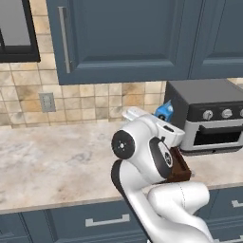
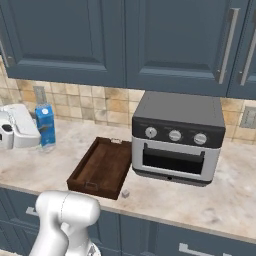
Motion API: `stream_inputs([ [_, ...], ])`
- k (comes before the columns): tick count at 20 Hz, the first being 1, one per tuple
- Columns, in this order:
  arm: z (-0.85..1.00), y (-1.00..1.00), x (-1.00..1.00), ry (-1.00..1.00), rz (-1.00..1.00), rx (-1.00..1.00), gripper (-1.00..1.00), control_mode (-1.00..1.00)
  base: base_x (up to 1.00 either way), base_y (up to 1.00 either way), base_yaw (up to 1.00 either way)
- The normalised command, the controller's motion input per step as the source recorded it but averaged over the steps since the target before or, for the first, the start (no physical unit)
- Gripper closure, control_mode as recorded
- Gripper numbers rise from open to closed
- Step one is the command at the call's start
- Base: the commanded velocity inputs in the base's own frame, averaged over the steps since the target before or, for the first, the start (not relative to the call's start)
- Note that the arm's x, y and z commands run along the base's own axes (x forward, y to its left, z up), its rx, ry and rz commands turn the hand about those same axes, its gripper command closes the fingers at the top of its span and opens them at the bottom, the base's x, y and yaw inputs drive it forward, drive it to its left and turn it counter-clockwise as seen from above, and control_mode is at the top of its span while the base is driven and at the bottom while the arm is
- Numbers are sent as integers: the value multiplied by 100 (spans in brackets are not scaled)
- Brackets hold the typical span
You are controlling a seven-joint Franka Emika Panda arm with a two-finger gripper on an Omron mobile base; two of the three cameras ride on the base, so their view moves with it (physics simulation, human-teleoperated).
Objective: Take out the milk from the fridge and place it on the tray on the counter. Then take the sugar cube near the tray and place it in the tray.
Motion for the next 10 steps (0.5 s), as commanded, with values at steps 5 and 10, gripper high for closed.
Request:
stream_inputs([
  [5,-29,-2,35,-6,-8,-3,100,-100,0,0,0],
  [10,-14,0,18,2,-8,0,100,-100,0,0,0],
])
